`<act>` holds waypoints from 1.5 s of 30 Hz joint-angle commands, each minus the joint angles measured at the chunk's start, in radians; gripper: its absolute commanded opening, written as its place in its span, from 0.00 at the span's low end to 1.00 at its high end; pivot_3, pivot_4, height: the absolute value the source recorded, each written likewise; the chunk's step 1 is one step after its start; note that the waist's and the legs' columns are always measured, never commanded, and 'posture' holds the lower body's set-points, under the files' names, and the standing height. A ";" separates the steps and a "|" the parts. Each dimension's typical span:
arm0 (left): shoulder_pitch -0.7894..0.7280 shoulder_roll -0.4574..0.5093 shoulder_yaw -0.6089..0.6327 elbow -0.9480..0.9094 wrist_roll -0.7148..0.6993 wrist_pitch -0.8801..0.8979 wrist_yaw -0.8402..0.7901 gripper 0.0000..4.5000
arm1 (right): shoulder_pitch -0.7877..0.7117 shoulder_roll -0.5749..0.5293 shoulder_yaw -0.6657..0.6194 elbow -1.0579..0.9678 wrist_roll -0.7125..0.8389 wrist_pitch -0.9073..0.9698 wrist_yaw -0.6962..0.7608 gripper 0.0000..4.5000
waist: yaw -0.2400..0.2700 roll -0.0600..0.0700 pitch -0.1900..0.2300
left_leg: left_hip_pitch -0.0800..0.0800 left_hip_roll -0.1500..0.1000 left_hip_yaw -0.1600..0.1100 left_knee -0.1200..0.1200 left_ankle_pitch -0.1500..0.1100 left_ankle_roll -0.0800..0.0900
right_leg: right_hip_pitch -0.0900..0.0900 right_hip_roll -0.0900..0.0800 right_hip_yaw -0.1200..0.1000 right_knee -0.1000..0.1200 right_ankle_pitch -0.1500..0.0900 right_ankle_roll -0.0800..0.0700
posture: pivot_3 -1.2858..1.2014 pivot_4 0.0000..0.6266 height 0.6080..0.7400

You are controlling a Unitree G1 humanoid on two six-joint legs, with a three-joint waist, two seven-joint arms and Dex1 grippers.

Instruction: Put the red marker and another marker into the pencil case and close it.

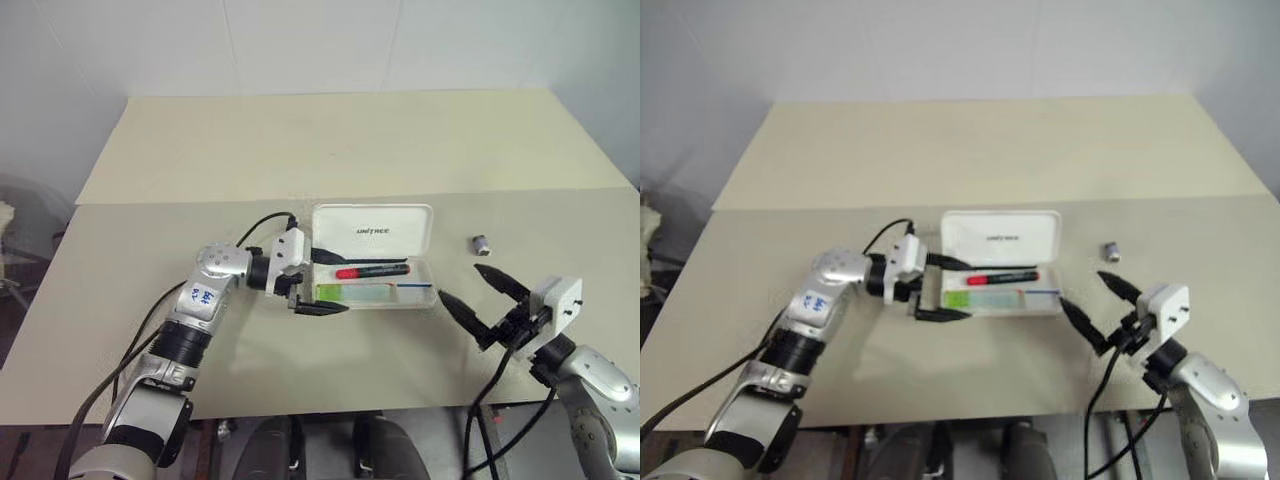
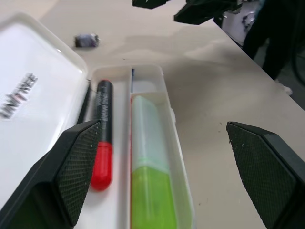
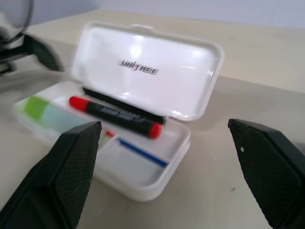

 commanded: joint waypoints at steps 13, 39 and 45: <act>0.012 0.180 0.184 -0.073 -0.116 0.002 -0.053 1.00 | -0.190 0.091 0.112 0.049 -0.214 0.131 -0.328 1.00 | -0.020 0.001 -0.001 | -0.003 0.000 0.000 -0.001 0.002 0.004 | -0.003 0.000 0.000 -0.001 0.000 0.000 | 0.52 0.24 1.00; 0.119 0.201 0.208 -0.270 -0.150 0.076 0.060 1.00 | -0.565 0.104 -0.021 0.664 -0.307 0.019 -0.479 1.00 | -0.045 0.001 0.000 | -0.003 0.000 0.002 -0.002 0.004 0.005 | -0.004 0.000 0.000 0.001 0.000 0.000 | 0.52 0.24 1.00; 0.118 0.203 0.210 -0.282 -0.154 0.081 0.073 1.00 | -0.625 0.114 -0.055 0.776 -0.287 0.007 -0.490 0.86 | -0.049 0.001 0.000 | -0.002 0.000 0.003 -0.002 0.004 0.005 | -0.003 0.000 0.001 0.002 0.000 0.000 | 0.52 0.24 1.00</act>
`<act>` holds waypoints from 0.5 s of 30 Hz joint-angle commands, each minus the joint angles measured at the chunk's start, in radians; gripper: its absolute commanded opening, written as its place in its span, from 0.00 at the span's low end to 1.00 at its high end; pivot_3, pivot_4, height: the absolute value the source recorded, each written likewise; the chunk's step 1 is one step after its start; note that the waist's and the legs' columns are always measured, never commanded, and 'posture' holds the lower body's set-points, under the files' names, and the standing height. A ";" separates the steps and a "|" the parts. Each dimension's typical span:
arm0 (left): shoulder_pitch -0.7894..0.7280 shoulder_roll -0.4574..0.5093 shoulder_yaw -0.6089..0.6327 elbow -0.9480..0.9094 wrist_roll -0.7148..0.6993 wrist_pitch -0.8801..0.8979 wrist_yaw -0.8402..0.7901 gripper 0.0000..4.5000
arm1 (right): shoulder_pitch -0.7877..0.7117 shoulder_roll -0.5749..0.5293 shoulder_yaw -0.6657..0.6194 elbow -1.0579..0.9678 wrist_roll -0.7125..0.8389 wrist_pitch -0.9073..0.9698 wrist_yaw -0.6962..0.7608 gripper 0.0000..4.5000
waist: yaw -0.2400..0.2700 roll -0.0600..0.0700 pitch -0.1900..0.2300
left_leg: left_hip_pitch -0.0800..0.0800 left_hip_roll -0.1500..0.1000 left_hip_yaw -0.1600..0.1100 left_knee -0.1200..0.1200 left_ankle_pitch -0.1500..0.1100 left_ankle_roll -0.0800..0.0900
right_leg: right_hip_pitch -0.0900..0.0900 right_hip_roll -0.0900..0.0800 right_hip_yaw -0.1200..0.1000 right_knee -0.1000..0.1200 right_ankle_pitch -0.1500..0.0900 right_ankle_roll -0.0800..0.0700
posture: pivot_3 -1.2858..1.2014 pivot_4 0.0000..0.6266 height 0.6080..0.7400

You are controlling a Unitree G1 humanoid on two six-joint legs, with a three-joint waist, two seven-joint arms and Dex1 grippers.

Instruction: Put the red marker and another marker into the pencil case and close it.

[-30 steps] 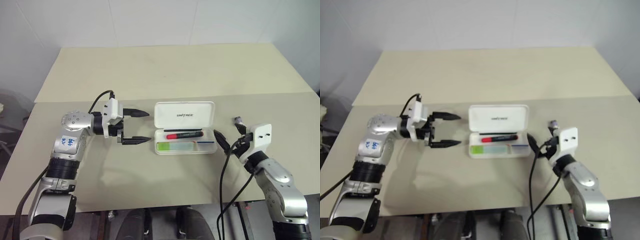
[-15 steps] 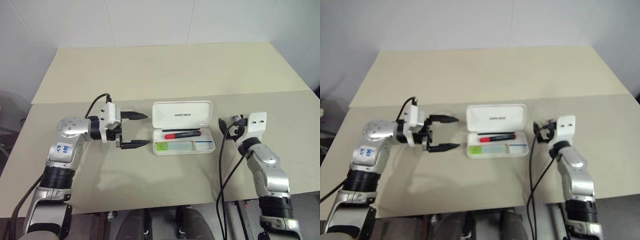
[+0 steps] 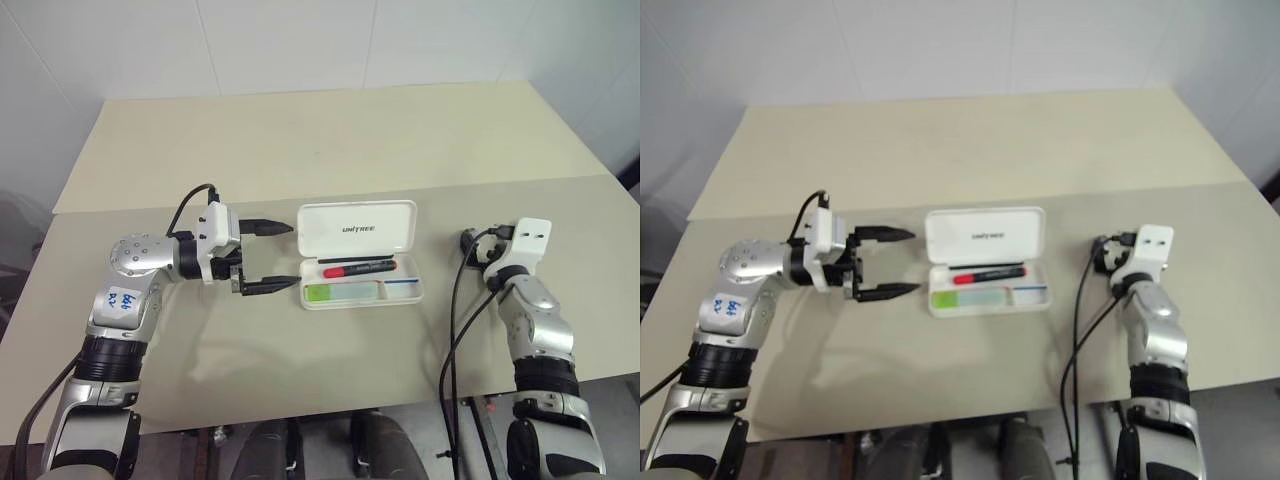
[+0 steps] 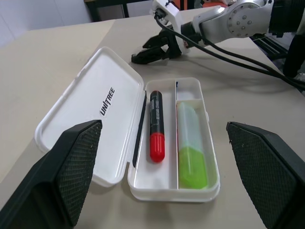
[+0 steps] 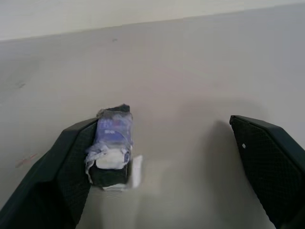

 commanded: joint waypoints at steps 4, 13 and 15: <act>0.004 0.010 0.024 -0.053 -0.027 0.004 0.018 1.00 | -0.027 0.004 -0.004 0.015 0.013 -0.022 0.017 0.53 | -0.001 0.000 0.000 | 0.000 0.000 0.001 0.000 0.000 0.000 | 0.000 0.000 0.001 0.000 0.000 0.000 | 0.52 0.24 1.00; 0.010 0.006 0.025 -0.074 -0.029 0.018 0.033 1.00 | -0.009 -0.020 0.050 -0.005 -0.038 -0.017 0.046 0.09 | -0.005 0.000 0.000 | 0.002 0.000 0.002 -0.001 0.000 0.000 | 0.000 0.000 0.003 0.000 0.000 0.000 | 0.52 0.24 1.00; 0.007 0.004 0.023 -0.074 -0.029 0.018 0.035 1.00 | -0.005 -0.027 0.056 -0.032 -0.005 0.023 0.110 0.09 | -0.005 0.000 0.000 | 0.002 0.000 0.002 -0.001 0.000 0.000 | 0.000 0.000 0.003 0.000 0.000 0.000 | 0.52 0.24 1.00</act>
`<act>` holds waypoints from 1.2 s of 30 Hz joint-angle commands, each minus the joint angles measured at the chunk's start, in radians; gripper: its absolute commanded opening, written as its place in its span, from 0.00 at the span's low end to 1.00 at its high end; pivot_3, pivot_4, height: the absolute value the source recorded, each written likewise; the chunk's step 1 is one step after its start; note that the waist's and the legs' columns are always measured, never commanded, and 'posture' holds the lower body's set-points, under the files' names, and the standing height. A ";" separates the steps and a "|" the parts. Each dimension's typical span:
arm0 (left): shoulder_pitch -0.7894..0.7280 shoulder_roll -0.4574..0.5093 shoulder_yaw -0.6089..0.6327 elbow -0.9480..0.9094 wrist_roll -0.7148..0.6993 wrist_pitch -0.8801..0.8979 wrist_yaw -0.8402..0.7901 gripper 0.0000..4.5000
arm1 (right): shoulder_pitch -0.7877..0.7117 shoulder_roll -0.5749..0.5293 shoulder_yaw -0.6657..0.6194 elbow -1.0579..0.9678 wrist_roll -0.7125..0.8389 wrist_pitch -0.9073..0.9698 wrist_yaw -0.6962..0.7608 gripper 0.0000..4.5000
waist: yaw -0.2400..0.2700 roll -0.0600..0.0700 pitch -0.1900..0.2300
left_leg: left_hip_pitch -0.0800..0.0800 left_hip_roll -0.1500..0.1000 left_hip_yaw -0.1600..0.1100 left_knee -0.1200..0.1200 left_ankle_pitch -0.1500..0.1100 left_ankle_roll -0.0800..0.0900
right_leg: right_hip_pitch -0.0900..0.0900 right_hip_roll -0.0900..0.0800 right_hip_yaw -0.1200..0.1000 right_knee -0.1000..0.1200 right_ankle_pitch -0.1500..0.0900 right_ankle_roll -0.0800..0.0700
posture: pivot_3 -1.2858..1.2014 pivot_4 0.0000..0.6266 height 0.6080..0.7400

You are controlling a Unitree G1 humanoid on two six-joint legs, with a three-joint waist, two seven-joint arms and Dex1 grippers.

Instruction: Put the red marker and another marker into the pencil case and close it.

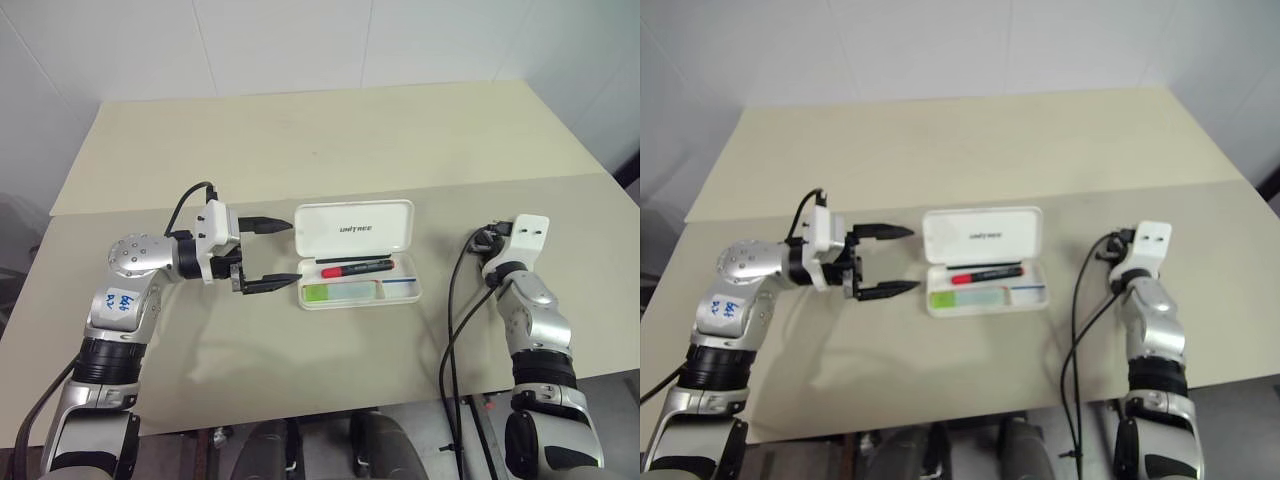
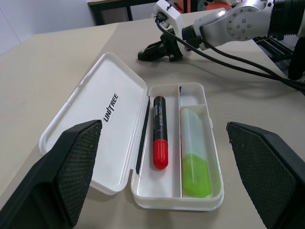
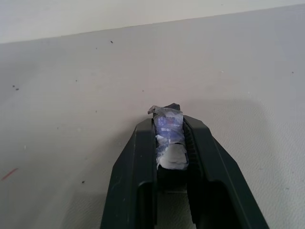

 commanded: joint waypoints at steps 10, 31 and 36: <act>0.033 0.005 0.004 -0.076 -0.035 0.006 0.008 1.00 | 0.030 -0.172 0.125 -0.176 0.024 -0.087 0.436 0.09 | 0.007 0.000 0.000 | 0.001 0.000 0.004 -0.006 0.000 0.000 | -0.001 0.000 0.002 -0.002 0.000 0.000 | 0.52 0.24 1.00; 0.128 -0.019 -0.054 -0.197 -0.065 0.056 0.016 1.00 | 0.055 -0.332 0.325 -0.375 0.160 -0.079 1.117 0.09 | 0.009 -0.001 0.001 | 0.003 0.000 0.005 -0.008 -0.002 -0.002 | -0.001 0.000 0.002 -0.006 0.001 0.001 | 0.52 0.24 1.00; 0.103 -0.040 -0.080 -0.184 -0.060 0.056 0.011 1.00 | 0.021 -0.330 0.368 -0.266 0.108 -0.156 1.177 0.09 | 0.010 -0.001 0.001 | 0.003 0.000 0.006 -0.009 -0.001 -0.002 | 0.000 0.000 0.002 -0.006 0.001 0.001 | 0.52 0.24 1.00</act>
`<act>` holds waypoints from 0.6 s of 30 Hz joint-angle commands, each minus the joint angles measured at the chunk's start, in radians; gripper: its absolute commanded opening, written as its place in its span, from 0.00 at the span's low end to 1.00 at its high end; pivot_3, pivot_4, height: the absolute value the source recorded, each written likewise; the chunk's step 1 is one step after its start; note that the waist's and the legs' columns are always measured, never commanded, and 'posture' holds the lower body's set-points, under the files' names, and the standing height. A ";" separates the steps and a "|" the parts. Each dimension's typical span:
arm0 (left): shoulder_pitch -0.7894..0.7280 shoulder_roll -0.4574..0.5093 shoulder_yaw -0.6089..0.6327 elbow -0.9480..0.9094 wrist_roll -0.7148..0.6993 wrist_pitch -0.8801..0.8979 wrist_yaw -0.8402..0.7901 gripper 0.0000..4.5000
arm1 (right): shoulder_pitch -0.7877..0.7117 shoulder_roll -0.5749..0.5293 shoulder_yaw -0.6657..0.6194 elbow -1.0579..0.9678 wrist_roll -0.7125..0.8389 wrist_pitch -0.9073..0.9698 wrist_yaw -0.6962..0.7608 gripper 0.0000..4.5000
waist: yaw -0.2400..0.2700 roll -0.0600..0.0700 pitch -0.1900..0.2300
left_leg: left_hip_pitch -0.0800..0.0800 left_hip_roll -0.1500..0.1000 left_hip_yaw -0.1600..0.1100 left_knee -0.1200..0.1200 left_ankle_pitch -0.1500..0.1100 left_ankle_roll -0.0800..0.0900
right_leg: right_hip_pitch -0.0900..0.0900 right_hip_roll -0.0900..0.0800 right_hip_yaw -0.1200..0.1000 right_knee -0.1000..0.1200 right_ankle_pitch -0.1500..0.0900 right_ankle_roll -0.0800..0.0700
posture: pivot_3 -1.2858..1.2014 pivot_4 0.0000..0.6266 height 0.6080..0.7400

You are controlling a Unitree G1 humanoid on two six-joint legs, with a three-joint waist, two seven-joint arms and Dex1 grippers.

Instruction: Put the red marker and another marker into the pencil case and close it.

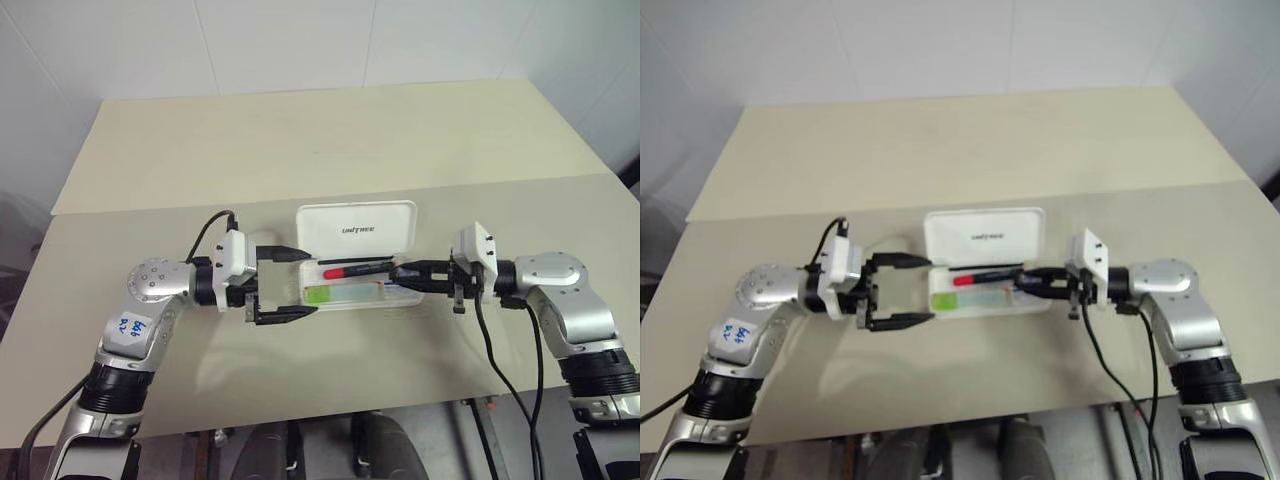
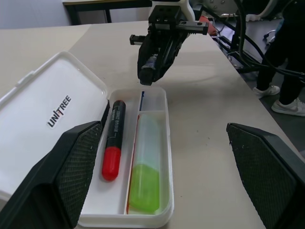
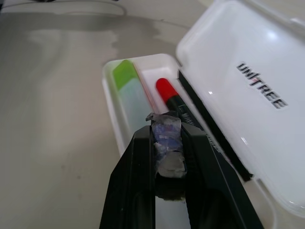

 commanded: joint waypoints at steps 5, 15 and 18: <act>-0.034 -0.021 -0.022 -0.019 -0.022 -0.001 -0.006 1.00 | -0.051 0.001 0.026 0.117 -0.041 -0.086 0.063 0.09 | 0.000 0.000 0.000 | 0.000 0.000 0.000 0.000 0.000 0.000 | 0.000 0.000 0.000 0.000 0.000 0.000 | 0.52 0.24 1.00; -0.043 -0.019 -0.016 -0.006 -0.024 -0.003 -0.011 1.00 | -0.077 0.019 0.032 0.218 -0.071 -0.122 0.093 0.09 | -0.002 0.000 0.000 | 0.000 0.000 0.000 0.001 0.001 0.000 | 0.000 0.000 0.000 0.001 0.000 0.000 | 0.52 0.24 1.00; -0.050 -0.021 -0.015 -0.001 -0.021 -0.003 -0.009 1.00 | -0.080 0.032 0.031 0.212 -0.068 -0.112 0.093 0.09 | -0.001 0.000 0.000 | 0.000 0.000 0.000 0.001 0.001 0.000 | 0.000 0.000 0.000 0.001 0.000 0.000 | 0.52 0.24 1.00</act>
